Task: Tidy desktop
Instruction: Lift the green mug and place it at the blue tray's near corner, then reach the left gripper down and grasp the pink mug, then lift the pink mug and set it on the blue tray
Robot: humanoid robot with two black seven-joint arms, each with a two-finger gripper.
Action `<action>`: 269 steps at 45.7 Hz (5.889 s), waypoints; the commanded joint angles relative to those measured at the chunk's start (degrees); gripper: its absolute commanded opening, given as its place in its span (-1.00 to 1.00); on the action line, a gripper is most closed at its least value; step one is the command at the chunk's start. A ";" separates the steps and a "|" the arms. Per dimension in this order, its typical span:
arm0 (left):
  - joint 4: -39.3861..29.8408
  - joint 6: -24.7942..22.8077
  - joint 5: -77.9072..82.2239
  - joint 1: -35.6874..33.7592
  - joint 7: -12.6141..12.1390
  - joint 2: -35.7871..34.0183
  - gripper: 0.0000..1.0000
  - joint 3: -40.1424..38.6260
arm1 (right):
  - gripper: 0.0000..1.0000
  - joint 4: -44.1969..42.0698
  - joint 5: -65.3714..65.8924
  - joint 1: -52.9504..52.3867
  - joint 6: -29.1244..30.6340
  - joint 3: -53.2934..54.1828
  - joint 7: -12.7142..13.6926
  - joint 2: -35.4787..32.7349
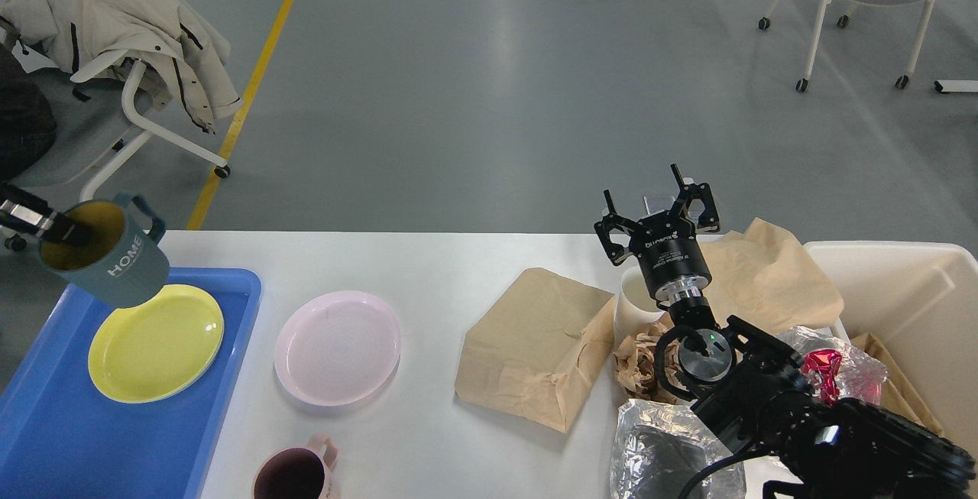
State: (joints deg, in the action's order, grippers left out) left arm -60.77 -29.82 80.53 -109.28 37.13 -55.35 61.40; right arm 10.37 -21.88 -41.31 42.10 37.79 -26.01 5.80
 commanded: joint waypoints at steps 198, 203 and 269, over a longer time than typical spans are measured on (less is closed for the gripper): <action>-25.72 29.30 -31.05 17.96 -22.62 39.53 -1.00 17.70 | 1.00 0.00 -0.01 0.00 0.09 0.00 0.00 0.00; -26.77 27.11 -30.96 12.87 -20.96 37.16 -1.00 17.88 | 1.00 0.00 -0.01 0.00 0.09 0.00 0.00 0.00; -11.39 17.96 10.87 20.93 -12.07 -4.86 -1.00 1.64 | 1.00 0.00 -0.01 0.00 0.09 0.00 0.00 0.00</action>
State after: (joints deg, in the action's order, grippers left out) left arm -73.02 -13.22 92.47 -96.76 27.89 -61.21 69.80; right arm 10.37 -21.90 -41.31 42.18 37.79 -26.02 5.80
